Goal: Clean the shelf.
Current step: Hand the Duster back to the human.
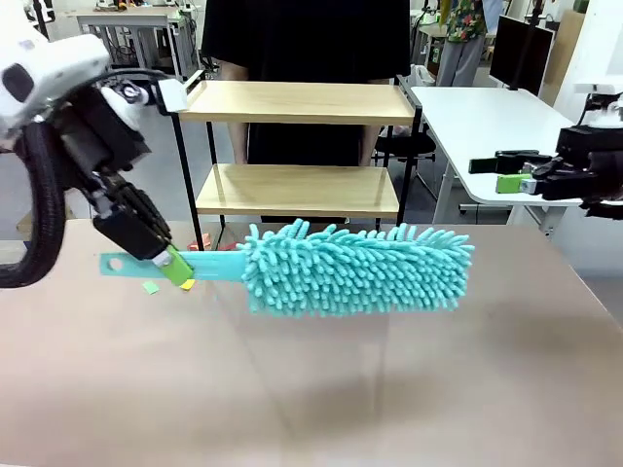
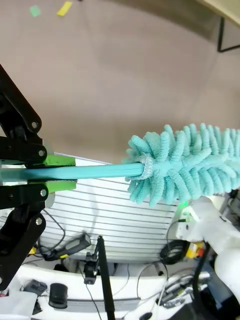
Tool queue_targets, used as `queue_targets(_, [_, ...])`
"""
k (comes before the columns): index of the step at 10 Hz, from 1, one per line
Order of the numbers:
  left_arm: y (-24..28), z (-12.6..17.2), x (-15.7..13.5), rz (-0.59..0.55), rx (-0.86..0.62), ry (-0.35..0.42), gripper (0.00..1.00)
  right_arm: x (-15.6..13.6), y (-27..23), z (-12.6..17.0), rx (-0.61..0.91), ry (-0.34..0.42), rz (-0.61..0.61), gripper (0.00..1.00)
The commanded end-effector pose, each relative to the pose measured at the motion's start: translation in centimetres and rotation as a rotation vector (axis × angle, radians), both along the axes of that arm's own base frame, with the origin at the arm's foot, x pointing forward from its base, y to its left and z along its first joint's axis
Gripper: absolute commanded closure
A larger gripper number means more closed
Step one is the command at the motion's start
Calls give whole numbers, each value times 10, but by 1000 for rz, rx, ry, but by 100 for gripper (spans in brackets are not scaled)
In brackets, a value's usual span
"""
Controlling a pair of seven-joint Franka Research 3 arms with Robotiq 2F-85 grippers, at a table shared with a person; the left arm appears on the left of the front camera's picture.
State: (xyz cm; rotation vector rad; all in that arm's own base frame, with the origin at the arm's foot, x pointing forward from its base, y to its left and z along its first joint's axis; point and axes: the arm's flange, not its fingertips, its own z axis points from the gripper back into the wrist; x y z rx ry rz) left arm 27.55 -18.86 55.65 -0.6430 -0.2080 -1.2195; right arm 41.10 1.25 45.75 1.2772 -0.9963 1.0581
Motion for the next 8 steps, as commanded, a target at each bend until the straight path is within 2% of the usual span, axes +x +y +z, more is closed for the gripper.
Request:
queue_targets(1, [10,4,-1,18,9,11,87,11,-14,18,14,13,16,0])
queue_targets(3, [10,4,-1,18,9,11,87,11,-14,18,14,13,16,0])
queue_targets(4, [10,4,-1,18,9,11,87,5,-8,9,9,-4,1,0])
queue_targets(6, [10,4,-1,18,9,11,87,-21,-6,-6,-67,-99,-64,0])
queue_targets(8, [10,4,-1,18,9,11,87,-43,-8,-21,-113,-119,-49,0])
